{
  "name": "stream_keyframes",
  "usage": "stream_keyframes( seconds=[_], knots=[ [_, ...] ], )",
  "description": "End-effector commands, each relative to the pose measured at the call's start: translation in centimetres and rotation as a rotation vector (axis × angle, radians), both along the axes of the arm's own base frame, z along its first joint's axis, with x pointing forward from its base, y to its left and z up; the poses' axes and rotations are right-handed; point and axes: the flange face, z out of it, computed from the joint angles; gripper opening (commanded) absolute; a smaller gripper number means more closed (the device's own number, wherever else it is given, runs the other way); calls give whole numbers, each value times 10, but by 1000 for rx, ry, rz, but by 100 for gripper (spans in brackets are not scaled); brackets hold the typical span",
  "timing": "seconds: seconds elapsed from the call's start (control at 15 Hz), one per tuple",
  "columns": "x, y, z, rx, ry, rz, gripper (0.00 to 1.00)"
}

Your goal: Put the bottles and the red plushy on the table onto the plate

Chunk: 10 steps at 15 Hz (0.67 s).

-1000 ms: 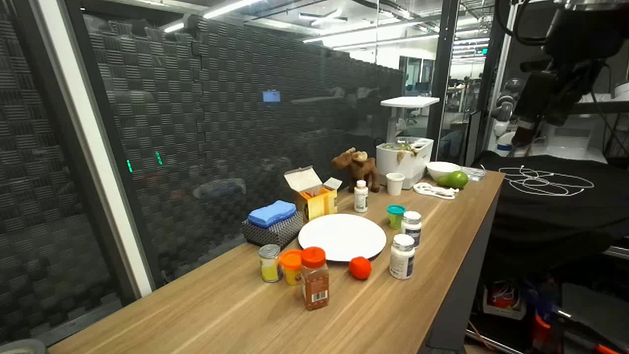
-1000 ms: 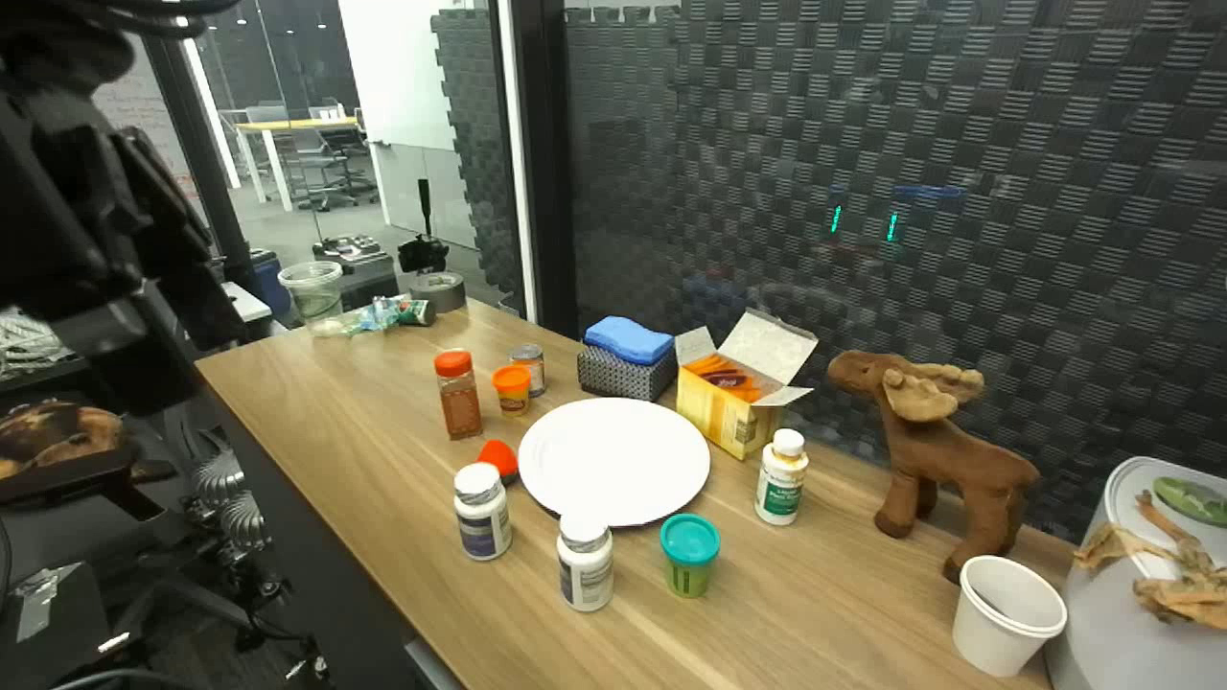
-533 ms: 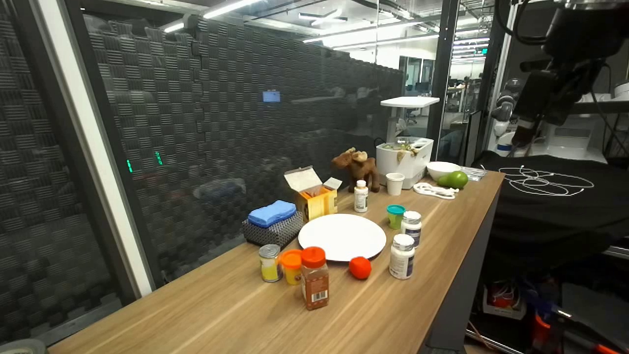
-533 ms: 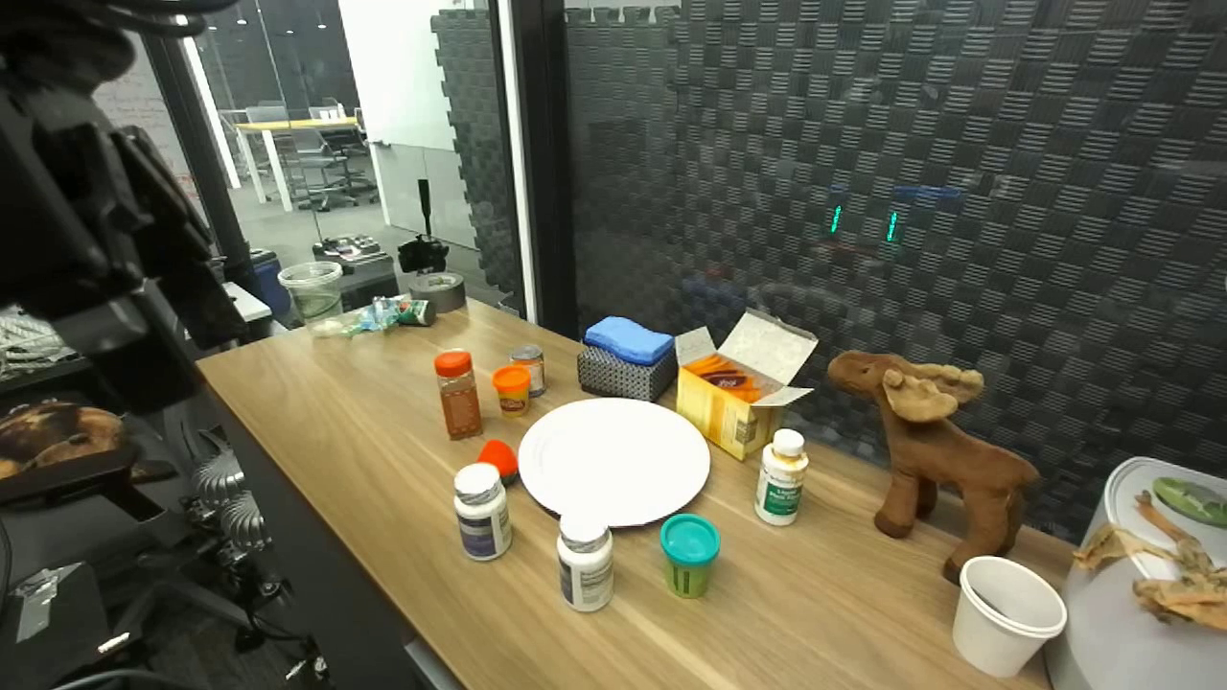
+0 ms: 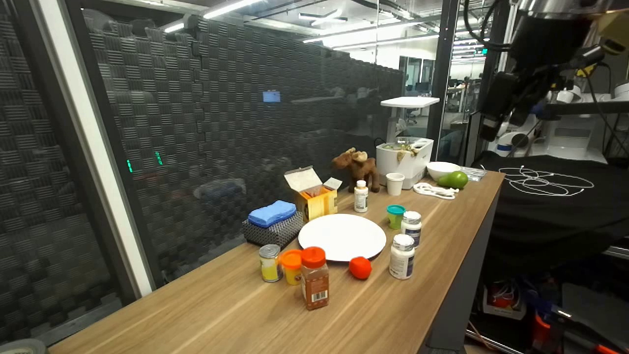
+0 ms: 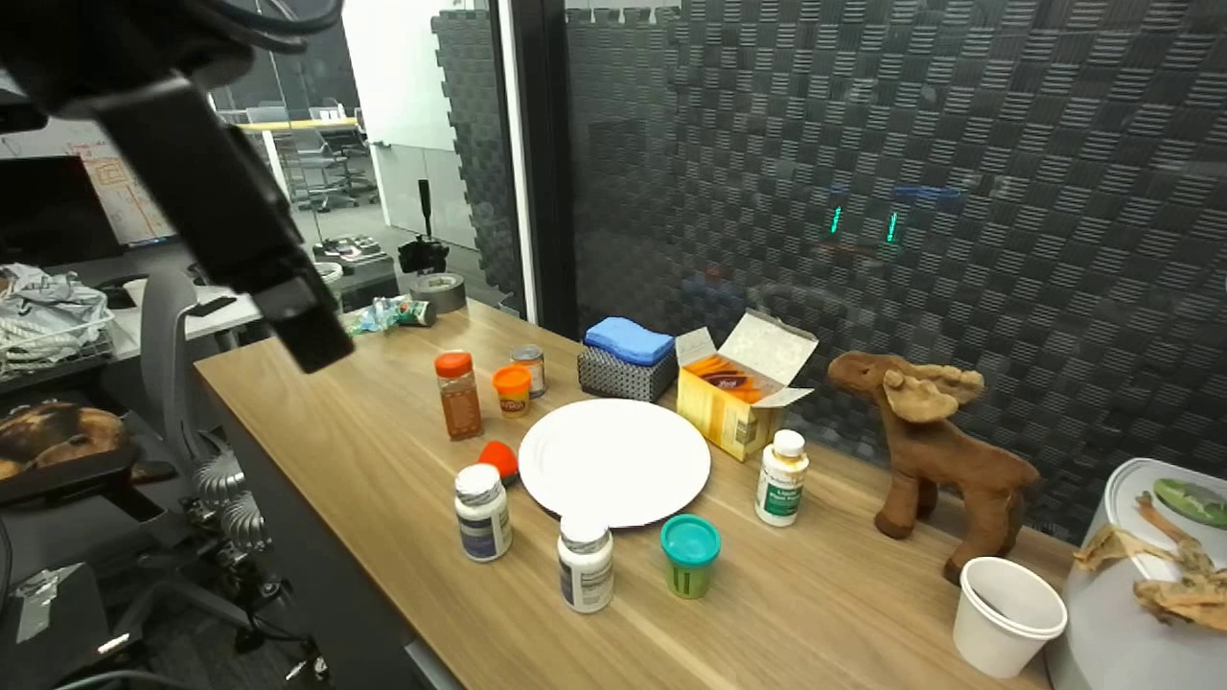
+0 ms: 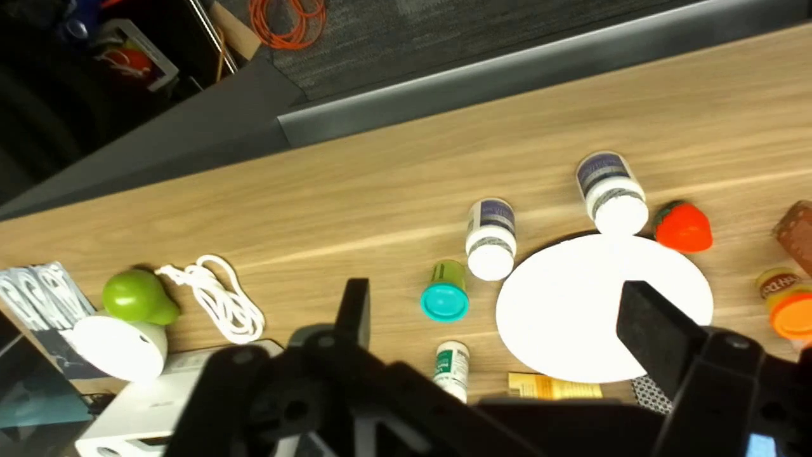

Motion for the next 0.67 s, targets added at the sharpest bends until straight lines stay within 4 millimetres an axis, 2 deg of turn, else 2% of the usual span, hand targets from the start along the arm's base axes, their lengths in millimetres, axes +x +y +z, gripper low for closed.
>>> stream_keyframes(
  seconds=[0.0, 0.27, 0.6],
  knots=[
    [62, -10, -19, 59, 14, 82, 100],
    [120, -22, -53, 80, 89, 148, 100],
    [209, -38, -86, 96, 154, 204, 100]
  ],
)
